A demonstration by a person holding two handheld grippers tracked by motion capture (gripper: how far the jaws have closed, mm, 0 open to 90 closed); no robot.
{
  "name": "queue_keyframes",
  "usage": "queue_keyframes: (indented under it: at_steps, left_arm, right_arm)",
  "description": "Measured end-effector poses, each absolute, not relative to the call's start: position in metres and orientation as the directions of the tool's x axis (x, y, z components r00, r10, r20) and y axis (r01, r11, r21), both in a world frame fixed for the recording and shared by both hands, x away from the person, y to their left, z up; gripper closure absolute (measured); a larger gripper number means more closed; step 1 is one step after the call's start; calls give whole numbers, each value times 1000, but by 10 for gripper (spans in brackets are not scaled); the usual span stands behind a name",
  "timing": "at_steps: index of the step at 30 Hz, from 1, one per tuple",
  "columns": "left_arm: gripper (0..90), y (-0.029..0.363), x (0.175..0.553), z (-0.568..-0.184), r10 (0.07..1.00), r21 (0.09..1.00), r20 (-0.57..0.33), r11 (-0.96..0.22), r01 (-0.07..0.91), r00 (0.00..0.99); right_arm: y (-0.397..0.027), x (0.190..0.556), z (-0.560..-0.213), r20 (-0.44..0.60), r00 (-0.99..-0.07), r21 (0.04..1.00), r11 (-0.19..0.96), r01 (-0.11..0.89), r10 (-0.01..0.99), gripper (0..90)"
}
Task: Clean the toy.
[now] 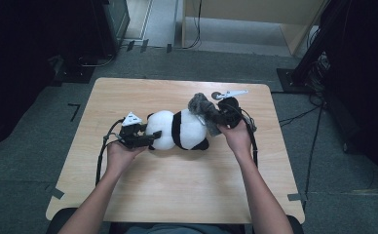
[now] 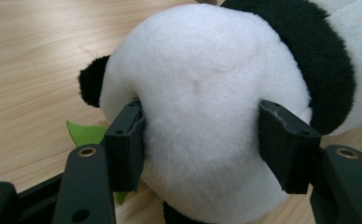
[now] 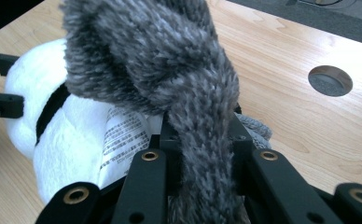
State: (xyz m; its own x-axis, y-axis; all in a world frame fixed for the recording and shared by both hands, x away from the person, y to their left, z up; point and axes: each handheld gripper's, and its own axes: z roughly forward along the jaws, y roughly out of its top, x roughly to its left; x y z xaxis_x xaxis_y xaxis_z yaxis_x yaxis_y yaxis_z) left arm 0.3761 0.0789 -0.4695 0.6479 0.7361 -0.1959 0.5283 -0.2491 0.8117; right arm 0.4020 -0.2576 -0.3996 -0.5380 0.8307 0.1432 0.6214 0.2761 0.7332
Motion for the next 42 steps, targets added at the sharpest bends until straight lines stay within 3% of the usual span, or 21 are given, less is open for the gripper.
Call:
queue_keyframes:
  at_steps: [8,21,42]
  left_arm:
    - [368,79,377,-471,734,810,-205,-244,533,648]
    - [368,79,377,-471,731,812,-205,-244,531,650]
    - [366,80,378,-471,732,811,-209,-241,533,649]
  right_arm:
    - [-258,397,-410,137,-546,744,278,608,826,764]
    - [-270,393,-428,249,-523,739,189,647,815,763]
    - [-264,399,-474,275,-482,601,243,762,832,756]
